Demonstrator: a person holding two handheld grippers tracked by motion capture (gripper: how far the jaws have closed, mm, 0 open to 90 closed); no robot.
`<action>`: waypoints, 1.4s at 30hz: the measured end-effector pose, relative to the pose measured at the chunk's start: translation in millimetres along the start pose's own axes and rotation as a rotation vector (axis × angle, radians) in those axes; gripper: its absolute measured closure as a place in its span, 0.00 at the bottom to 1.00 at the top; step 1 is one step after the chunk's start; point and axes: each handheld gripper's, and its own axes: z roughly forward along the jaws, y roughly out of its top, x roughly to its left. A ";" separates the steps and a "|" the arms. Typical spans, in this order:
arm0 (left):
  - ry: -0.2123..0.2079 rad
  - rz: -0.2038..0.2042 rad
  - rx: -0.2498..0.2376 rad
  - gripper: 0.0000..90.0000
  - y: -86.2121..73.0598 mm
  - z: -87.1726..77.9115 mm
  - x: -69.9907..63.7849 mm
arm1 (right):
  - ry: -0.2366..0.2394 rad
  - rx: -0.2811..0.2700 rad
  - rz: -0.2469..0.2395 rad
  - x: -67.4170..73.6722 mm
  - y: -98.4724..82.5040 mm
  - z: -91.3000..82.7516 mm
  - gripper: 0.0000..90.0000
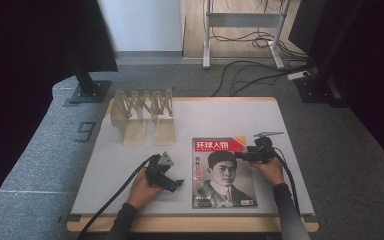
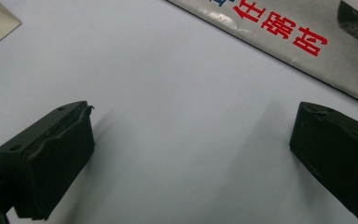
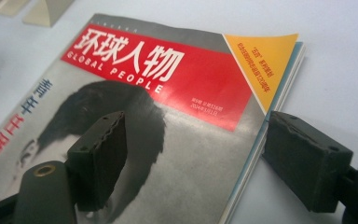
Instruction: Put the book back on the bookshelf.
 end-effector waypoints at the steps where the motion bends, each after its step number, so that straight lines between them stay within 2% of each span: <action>1: 0.000 0.000 0.000 0.00 0.0 0.0 0.0 | 0.000 0.000 0.000 0.0 0.0 0.0 0.23; 2: 0.000 0.000 0.000 0.00 0.0 0.0 0.0 | 0.012 -0.010 0.026 -1.6 -0.3 -0.5 0.23; 4: 0.000 0.000 0.000 0.00 0.0 0.0 0.0 | 0.016 -0.016 0.033 -2.2 -0.3 -0.8 0.23; 6: 0.000 0.000 0.000 0.00 0.0 0.0 0.0 | 0.042 -0.037 0.063 -4.0 0.1 -3.0 0.24; 10: 0.000 0.000 0.000 0.00 0.0 0.0 0.0 | 0.049 -0.045 0.068 -3.5 0.9 -5.0 0.26; 20: 0.000 -0.001 0.000 0.00 0.0 0.0 0.0 | 0.045 -0.070 0.037 1.5 4.2 -8.0 0.35; 24: 0.000 0.000 0.000 0.00 0.0 0.0 0.0 | 0.021 -0.067 -0.004 6.5 6.2 -4.9 0.38; 27: 0.000 0.000 0.000 0.00 0.0 0.0 0.0 | 0.016 -0.077 -0.019 9.4 7.3 -4.8 0.43; 29: 0.000 0.000 0.000 0.00 0.0 0.0 0.0 | 0.025 -0.088 -0.031 10.7 8.3 -6.3 0.50; 36: 0.000 0.000 0.001 0.00 0.0 0.0 0.0 | 0.039 -0.099 -0.052 14.9 10.1 -7.0 0.63; 38: 0.000 0.000 0.001 0.00 0.0 0.0 0.0 | 0.022 -0.098 -0.085 19.0 11.2 -6.4 0.72; 41: 0.000 -0.001 0.001 0.00 0.0 0.0 0.0 | 0.011 -0.106 -0.105 23.4 12.0 -6.0 0.84; 42: 0.000 -0.001 0.001 0.00 0.0 0.0 0.0 | 0.011 -0.106 -0.105 23.4 12.0 -6.0 0.84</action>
